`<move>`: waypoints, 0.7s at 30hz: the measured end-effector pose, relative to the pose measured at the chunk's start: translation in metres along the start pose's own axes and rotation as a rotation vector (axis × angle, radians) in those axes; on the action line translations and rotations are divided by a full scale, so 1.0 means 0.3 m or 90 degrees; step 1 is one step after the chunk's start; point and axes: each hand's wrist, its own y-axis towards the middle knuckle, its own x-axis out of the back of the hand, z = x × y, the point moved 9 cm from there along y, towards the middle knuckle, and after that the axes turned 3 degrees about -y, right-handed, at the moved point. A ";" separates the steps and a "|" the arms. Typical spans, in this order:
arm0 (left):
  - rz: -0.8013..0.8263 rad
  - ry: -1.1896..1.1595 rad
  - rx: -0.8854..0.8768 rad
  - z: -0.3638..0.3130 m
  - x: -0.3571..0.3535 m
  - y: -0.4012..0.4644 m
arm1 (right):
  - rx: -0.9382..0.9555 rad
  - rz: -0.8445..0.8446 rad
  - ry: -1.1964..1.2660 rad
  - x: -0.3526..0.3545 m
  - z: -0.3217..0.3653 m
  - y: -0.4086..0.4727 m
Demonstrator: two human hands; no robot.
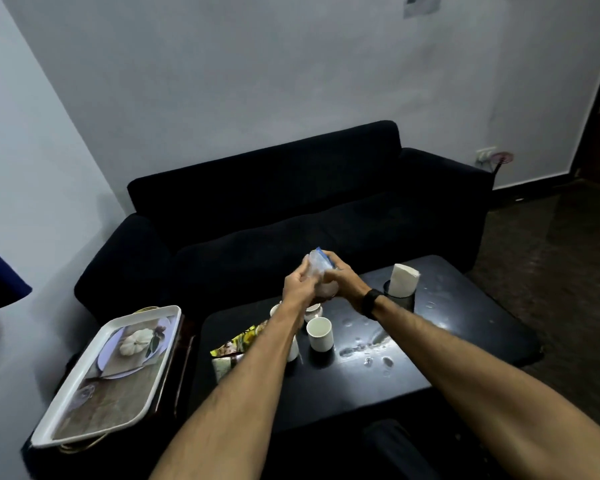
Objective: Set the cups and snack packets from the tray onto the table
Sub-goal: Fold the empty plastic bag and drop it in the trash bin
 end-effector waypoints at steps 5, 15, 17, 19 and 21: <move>0.095 0.059 0.038 0.042 -0.156 -0.006 | 0.043 0.020 -0.173 0.183 -0.007 -0.076; 0.263 0.448 -0.038 0.171 -0.459 -0.026 | -0.172 -0.314 -0.211 0.775 -0.202 -0.416; 0.280 0.494 -0.058 0.194 -0.489 -0.039 | -0.215 -0.343 -0.227 0.864 -0.240 -0.519; 0.300 0.499 -0.070 0.212 -0.522 -0.062 | -0.257 -0.376 -0.232 0.938 -0.278 -0.617; 0.328 0.487 -0.097 0.224 -0.568 -0.084 | -0.290 -0.415 -0.232 1.000 -0.314 -0.714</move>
